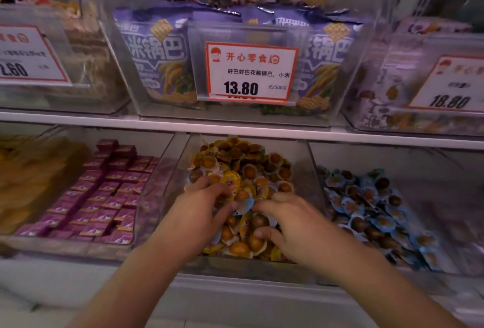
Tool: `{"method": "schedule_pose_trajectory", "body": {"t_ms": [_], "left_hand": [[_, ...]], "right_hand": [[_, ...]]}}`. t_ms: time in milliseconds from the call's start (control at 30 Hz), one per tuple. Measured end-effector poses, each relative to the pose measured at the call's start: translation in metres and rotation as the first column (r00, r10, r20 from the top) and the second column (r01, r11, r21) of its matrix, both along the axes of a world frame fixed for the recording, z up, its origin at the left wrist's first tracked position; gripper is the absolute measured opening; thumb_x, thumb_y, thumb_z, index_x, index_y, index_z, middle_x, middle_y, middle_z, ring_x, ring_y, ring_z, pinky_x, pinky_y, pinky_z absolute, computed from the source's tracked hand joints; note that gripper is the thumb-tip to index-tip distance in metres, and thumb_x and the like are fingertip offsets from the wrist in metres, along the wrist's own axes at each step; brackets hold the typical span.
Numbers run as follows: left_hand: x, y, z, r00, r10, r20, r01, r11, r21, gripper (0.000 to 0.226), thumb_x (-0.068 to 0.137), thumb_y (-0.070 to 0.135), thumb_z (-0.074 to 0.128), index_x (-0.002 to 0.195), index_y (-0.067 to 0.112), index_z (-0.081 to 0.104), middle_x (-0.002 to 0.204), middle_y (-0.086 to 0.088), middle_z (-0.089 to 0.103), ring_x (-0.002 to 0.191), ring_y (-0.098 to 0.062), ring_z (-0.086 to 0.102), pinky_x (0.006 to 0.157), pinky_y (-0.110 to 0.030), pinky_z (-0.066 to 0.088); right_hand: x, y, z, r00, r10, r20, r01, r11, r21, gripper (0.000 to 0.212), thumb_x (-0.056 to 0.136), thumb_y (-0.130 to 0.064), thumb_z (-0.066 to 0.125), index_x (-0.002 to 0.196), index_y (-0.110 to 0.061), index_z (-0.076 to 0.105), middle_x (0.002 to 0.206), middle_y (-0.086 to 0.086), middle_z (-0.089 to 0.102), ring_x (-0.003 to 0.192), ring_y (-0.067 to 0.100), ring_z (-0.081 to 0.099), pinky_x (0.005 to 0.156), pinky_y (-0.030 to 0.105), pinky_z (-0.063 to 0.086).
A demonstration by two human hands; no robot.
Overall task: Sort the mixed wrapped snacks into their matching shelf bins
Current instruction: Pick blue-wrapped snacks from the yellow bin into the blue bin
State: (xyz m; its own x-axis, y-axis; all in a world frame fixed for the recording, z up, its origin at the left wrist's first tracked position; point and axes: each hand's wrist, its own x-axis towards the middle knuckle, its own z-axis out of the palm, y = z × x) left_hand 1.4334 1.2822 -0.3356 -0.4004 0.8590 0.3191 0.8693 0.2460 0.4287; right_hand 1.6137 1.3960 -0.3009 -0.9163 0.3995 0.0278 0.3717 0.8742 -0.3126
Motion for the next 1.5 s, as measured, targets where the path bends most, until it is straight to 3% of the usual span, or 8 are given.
{"method": "schedule_pose_trajectory", "body": {"t_ms": [233, 500, 667, 767, 867, 1133, 1367, 1500], "left_hand": [[0.004, -0.013, 0.008, 0.991, -0.049, 0.122, 0.052, 0.999, -0.016, 0.044, 0.084, 0.059, 0.065, 0.12, 0.033, 0.065, 0.111, 0.017, 0.049, 0.1, -0.005, 0.056, 0.078, -0.017, 0.04], [0.014, -0.03, 0.017, 0.994, 0.11, -0.016, -0.11, 0.962, -0.248, 0.066, 0.068, 0.077, 0.066, 0.117, 0.034, 0.052, 0.11, 0.012, 0.049, 0.101, -0.016, 0.06, 0.074, -0.029, 0.048], [0.013, -0.034, 0.019, 0.991, 0.055, 0.12, -0.03, 0.978, -0.205, 0.035, 0.078, 0.053, 0.073, 0.102, 0.034, 0.055, 0.087, 0.016, 0.05, 0.083, -0.002, 0.055, 0.061, -0.013, 0.035], [0.014, -0.035, 0.019, 0.967, 0.065, 0.247, -0.058, 0.998, -0.035, 0.014, 0.081, 0.041, 0.069, 0.089, 0.033, 0.06, 0.078, 0.014, 0.058, 0.072, 0.001, 0.057, 0.055, -0.012, 0.038], [0.016, -0.03, 0.018, 0.913, 0.106, 0.394, -0.165, 0.979, 0.12, 0.005, 0.086, 0.044, 0.059, 0.088, 0.039, 0.06, 0.076, 0.019, 0.065, 0.07, 0.005, 0.061, 0.052, -0.01, 0.041], [0.011, 0.003, 0.006, 0.698, 0.072, 0.712, -0.36, 0.895, 0.263, 0.019, 0.096, 0.032, 0.053, 0.085, 0.034, 0.068, 0.05, 0.009, 0.056, 0.043, -0.006, 0.047, 0.04, -0.025, 0.035], [0.028, 0.022, 0.012, 0.555, -0.021, 0.832, -0.436, 0.844, 0.312, 0.021, 0.091, 0.044, 0.056, 0.092, 0.028, 0.07, 0.062, 0.011, 0.062, 0.059, -0.011, 0.056, 0.056, -0.032, 0.041], [0.05, 0.035, 0.017, 0.373, -0.126, 0.919, -0.392, 0.876, 0.279, 0.012, 0.094, 0.036, 0.062, 0.093, 0.032, 0.074, 0.088, 0.001, 0.076, 0.085, -0.015, 0.073, 0.073, -0.033, 0.057]], "right_hand": [[-0.001, 0.003, -0.005, 0.944, -0.234, -0.231, 0.186, 0.959, -0.214, 0.03, 0.089, -0.035, 0.07, 0.116, -0.041, 0.057, 0.113, -0.016, 0.055, 0.107, 0.005, 0.054, 0.087, 0.022, 0.046], [-0.009, 0.003, -0.004, 0.847, -0.34, -0.409, 0.118, 0.87, -0.48, 0.028, 0.089, -0.022, 0.058, 0.109, -0.039, 0.068, 0.053, -0.023, 0.059, 0.039, 0.002, 0.048, 0.039, 0.012, 0.033], [-0.02, 0.004, -0.013, 0.918, -0.287, -0.274, 0.222, 0.944, -0.245, 0.018, 0.092, -0.041, 0.06, 0.105, -0.037, 0.071, 0.093, -0.021, 0.059, 0.088, -0.002, 0.059, 0.072, 0.014, 0.046], [-0.025, 0.0, -0.019, 0.963, -0.23, -0.138, 0.218, 0.971, -0.097, 0.052, 0.083, -0.071, 0.054, 0.125, -0.042, 0.06, 0.107, -0.017, 0.049, 0.103, 0.008, 0.055, 0.08, 0.029, 0.05], [-0.036, -0.005, -0.026, 0.98, -0.192, -0.059, 0.192, 0.981, 0.004, 0.071, 0.075, -0.078, 0.055, 0.137, -0.043, 0.049, 0.121, -0.009, 0.048, 0.112, 0.016, 0.053, 0.083, 0.034, 0.049], [-0.042, -0.003, -0.027, 0.948, -0.192, -0.253, 0.152, 0.974, -0.168, 0.009, 0.088, -0.035, 0.068, 0.089, -0.033, 0.06, 0.099, -0.007, 0.05, 0.093, 0.014, 0.055, 0.075, 0.031, 0.045], [-0.032, -0.003, -0.015, 0.835, -0.355, -0.42, 0.095, 0.845, -0.526, 0.017, 0.094, -0.027, 0.065, 0.077, -0.026, 0.064, 0.062, -0.01, 0.045, 0.06, 0.003, 0.044, 0.057, 0.021, 0.035], [-0.023, -0.014, 0.002, 0.89, -0.241, -0.388, -0.021, 0.827, -0.562, 0.014, 0.094, -0.027, 0.058, 0.084, -0.023, 0.067, 0.072, 0.002, 0.064, 0.066, 0.017, 0.061, 0.063, 0.041, 0.049]]}}
